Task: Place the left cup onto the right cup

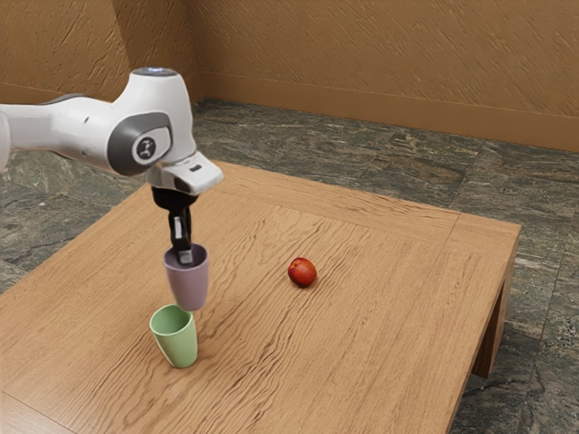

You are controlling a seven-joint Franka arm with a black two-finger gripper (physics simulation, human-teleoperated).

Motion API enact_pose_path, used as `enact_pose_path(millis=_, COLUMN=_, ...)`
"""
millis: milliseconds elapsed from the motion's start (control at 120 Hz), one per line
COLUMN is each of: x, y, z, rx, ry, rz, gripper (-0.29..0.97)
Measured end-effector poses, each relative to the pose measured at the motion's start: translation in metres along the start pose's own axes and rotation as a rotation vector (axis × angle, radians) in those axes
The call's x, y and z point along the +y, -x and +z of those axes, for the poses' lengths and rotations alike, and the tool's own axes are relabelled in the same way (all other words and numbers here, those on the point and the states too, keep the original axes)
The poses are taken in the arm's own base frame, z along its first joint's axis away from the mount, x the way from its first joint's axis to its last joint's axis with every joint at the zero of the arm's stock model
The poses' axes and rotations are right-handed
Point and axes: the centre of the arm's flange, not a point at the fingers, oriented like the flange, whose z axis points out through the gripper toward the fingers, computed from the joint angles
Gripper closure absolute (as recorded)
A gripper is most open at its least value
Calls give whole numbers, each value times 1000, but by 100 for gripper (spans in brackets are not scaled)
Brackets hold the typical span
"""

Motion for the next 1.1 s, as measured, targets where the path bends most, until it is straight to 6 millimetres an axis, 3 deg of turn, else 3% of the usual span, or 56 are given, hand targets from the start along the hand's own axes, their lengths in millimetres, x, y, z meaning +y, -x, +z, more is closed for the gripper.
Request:
enact_pose_path(millis=358, x=7, y=25, z=7, rx=-24, ry=23, rz=-72, gripper=78)
enact_pose_path(millis=583, x=14, y=24, z=14, rx=-40, ry=36, rz=-87, gripper=78)
enact_pose_path(millis=867, x=11, y=29, z=19, rx=-60, ry=34, rz=-111, gripper=78)
enact_pose_path(millis=1100, x=8, y=24, z=34, rx=-87, ry=42, rz=-115, gripper=78)
